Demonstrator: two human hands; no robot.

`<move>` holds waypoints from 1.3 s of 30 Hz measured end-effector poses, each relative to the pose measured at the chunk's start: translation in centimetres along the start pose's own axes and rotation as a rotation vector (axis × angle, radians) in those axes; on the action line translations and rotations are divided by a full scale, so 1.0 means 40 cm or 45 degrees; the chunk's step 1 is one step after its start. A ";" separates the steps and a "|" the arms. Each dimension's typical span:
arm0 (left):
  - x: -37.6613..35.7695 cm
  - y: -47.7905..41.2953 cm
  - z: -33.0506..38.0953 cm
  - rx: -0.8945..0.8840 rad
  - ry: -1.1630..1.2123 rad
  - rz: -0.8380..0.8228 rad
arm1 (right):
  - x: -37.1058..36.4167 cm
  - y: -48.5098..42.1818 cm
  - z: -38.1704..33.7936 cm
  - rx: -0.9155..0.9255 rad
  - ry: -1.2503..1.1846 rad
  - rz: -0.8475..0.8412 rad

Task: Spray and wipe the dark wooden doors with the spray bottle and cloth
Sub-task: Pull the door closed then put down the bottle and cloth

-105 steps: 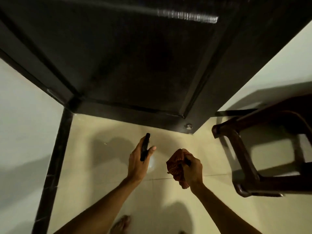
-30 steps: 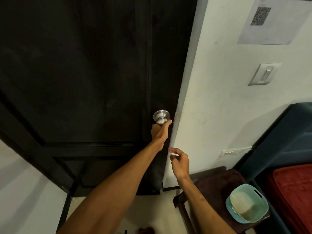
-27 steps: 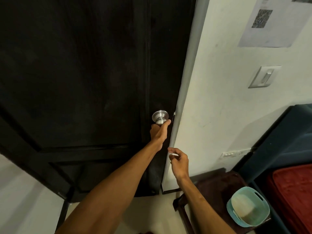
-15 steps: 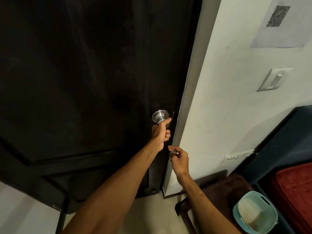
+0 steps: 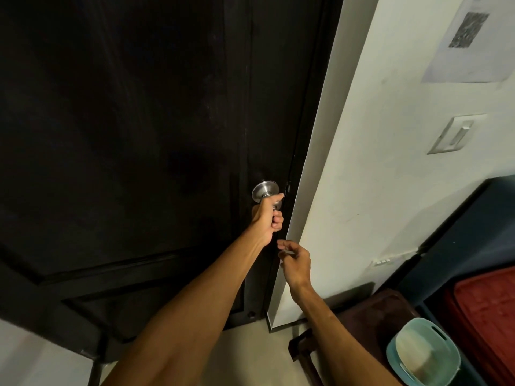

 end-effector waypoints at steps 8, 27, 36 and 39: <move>-0.003 0.024 0.014 -0.009 -0.055 -0.093 | -0.015 0.046 -0.053 0.070 0.017 -0.040; 0.172 0.335 0.083 -0.481 -0.852 0.261 | 0.061 0.190 -0.201 0.371 0.213 -0.285; 0.377 0.550 -0.211 -0.717 -1.437 0.398 | 0.091 0.350 0.085 0.419 0.627 -0.473; 0.495 0.555 -0.379 -0.603 -1.577 0.417 | 0.069 0.409 0.248 0.328 0.768 -0.589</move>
Point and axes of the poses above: each hand's wrist, its own y-axis away from the middle knuckle, its own x-axis out of the back of the hand, z = x × y, the point moved 9 cm from there along -y, towards the middle knuckle, and after that the axes turned 1 degree about y, right-handed, at the moved point
